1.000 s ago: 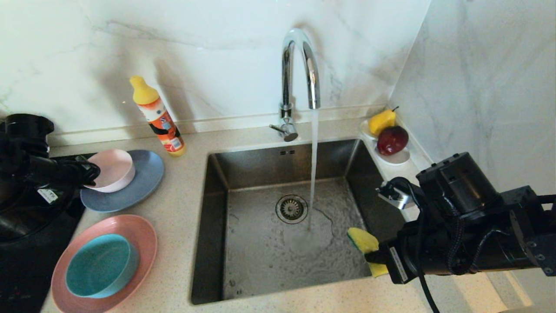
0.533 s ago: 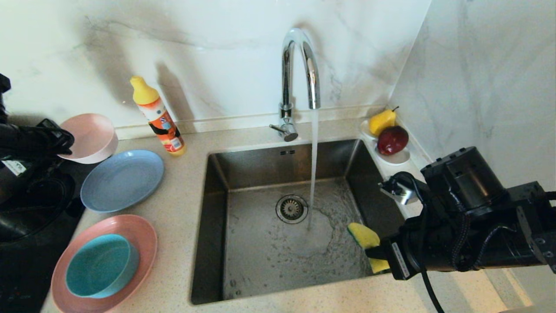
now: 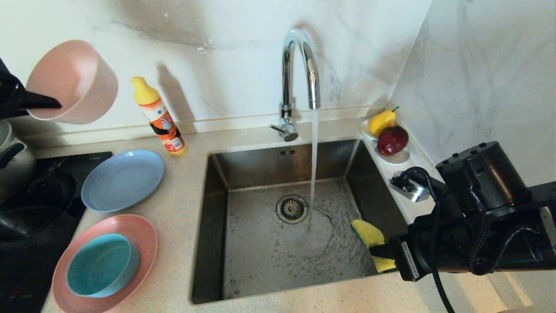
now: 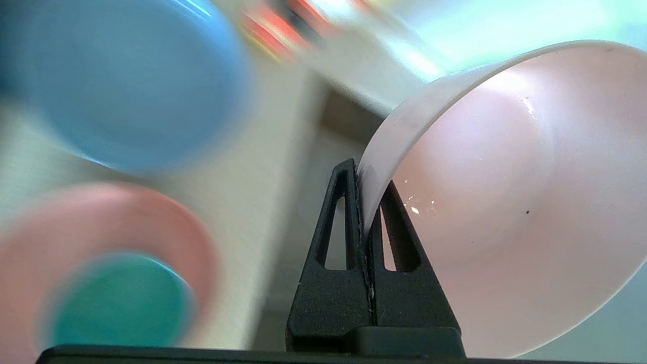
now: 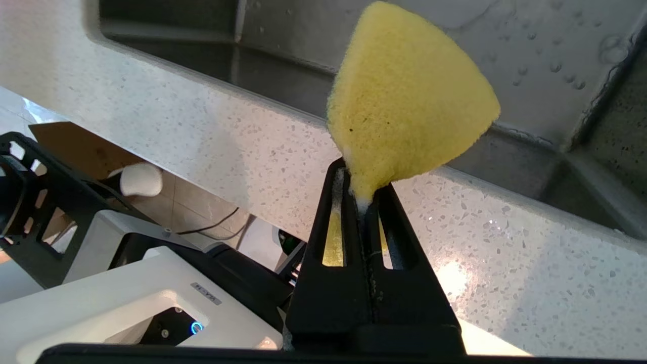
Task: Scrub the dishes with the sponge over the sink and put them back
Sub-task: Pick up a bowl and the sponge, then wash the bowl
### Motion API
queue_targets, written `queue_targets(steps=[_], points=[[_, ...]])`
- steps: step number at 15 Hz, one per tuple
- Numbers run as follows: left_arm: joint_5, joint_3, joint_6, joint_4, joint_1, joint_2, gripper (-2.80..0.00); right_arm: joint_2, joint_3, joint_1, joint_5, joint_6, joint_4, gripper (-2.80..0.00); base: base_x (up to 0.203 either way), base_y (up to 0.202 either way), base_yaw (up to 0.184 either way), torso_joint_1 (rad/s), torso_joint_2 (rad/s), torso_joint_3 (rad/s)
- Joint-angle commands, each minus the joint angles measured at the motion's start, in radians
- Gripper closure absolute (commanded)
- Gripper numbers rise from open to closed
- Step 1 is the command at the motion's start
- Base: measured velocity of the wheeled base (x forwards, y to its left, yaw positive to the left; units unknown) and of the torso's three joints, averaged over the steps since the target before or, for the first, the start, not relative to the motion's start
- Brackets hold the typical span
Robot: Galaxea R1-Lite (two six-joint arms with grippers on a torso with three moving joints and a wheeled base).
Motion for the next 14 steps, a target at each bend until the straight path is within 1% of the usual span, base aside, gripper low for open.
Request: queue_targets(steps=[1, 2, 4, 5, 6, 9, 12, 14], points=[[0.012, 0.012, 0.025, 0.026, -0.162, -0.062, 0.0, -0.031, 0.003, 0.0, 0.003, 0.017, -0.001, 0.0, 0.0, 0.0, 0.0, 0.0, 0.0, 0.0], [0.046, 0.022, 0.041, 0.03, -0.225, -0.052, 0.0, -0.039, 0.005, 0.0, 0.005, 0.024, -0.002, 0.0, 0.0, 0.0, 0.0, 0.0, 0.0, 0.0], [0.176, 0.051, 0.075, 0.026, -0.393, 0.01, 0.0, -0.051, 0.01, -0.006, 0.005, 0.026, -0.006, 0.0, 0.0, 0.0, 0.0, 0.0, 0.0, 0.0], [0.231, 0.06, 0.084, 0.018, -0.46, 0.059, 0.0, -0.058, 0.009, -0.009, 0.005, 0.026, -0.006, 0.0, 0.0, 0.0, 0.0, 0.0, 0.0, 0.0], [0.271, 0.065, 0.086, -0.004, -0.522, 0.116, 0.0, -0.067, 0.008, -0.011, 0.005, 0.026, -0.006, 0.0, 0.0, 0.0, 0.0, 0.0, 0.0, 0.0], [0.369, 0.063, 0.058, -0.108, -0.635, 0.273, 0.0, -0.094, 0.009, -0.012, 0.002, 0.046, -0.006, 0.0, 0.0, 0.0, 0.0, 0.0, 0.0, 0.0], [0.432, 0.058, 0.024, -0.184, -0.73, 0.418, 0.0, -0.113, 0.01, -0.016, 0.0, 0.046, -0.004, 0.0, 0.0, 0.0, 0.0, 0.0, 0.0, 0.0], [0.481, 0.034, 0.002, -0.235, -0.776, 0.517, 0.0, -0.115, 0.01, -0.02, 0.0, 0.046, -0.004, 0.0, 0.0, 0.0, 0.0, 0.0, 0.0, 0.0]])
